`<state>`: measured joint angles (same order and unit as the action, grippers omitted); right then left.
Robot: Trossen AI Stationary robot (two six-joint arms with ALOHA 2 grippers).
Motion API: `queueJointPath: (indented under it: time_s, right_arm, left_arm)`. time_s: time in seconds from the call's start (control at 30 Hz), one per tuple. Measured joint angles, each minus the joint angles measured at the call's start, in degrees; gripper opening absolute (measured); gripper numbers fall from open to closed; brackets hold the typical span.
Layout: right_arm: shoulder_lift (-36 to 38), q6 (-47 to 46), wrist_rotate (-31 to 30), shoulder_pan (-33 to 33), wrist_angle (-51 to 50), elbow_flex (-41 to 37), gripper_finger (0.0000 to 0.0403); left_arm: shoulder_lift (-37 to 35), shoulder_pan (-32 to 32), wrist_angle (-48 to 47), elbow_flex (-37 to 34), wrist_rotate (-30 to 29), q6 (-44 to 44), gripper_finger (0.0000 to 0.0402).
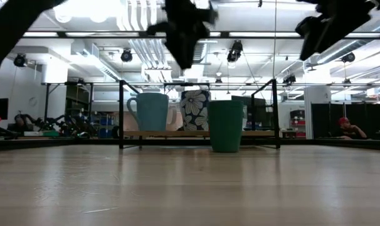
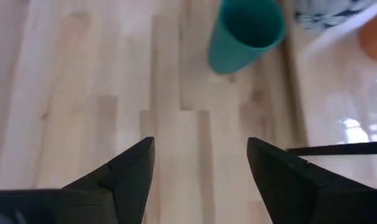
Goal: Stack small to large cups/mugs on shelf
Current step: Put the green cup on the shelf
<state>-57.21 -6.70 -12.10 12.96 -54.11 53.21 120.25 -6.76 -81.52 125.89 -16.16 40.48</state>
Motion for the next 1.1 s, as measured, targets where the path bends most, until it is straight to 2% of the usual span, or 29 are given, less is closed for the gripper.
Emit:
queueJointPath:
  time_s: [0.17,0.27,0.37,0.47,0.53,0.73,0.97,1.1]
  right_arm:
    - [-0.3,3.9,0.6,-6.9,4.6,0.0,0.0249]
    - [-3.6,4.9,7.1,-13.5,9.0,1.2,0.0249]
    - [-11.1,5.2,17.9,-21.4,9.6,5.8,0.0249]
    - [-20.1,2.6,20.0,-26.6,6.6,12.6,0.0249]
    - [-25.6,2.6,20.0,-28.1,0.5,17.9,0.0249]
    - [-37.4,9.2,22.0,-25.4,-14.5,31.2,0.0249]
    - [-46.5,21.1,23.8,-18.0,-22.4,44.3,0.0249]
    - [-50.6,22.9,22.5,-17.4,-23.4,49.5,0.0248]
  left_arm:
    - [-9.4,0.1,0.0,0.0,-0.1,-4.0,0.0080]
    - [-15.0,0.1,0.0,0.0,0.9,-9.4,0.0080]
    - [-19.5,0.1,0.5,-0.2,2.9,-17.7,0.0080]
    - [-23.2,0.3,0.6,-2.2,3.2,-26.1,0.0080]
    - [-25.6,0.4,0.5,-5.1,3.2,-30.0,0.0080]
    - [-33.5,0.5,1.9,-21.6,2.1,-34.1,0.0080]
    - [-43.0,0.5,15.8,-47.2,-1.7,-34.2,0.0080]
    - [-46.5,0.5,21.2,-56.4,-2.5,-35.2,0.0080]
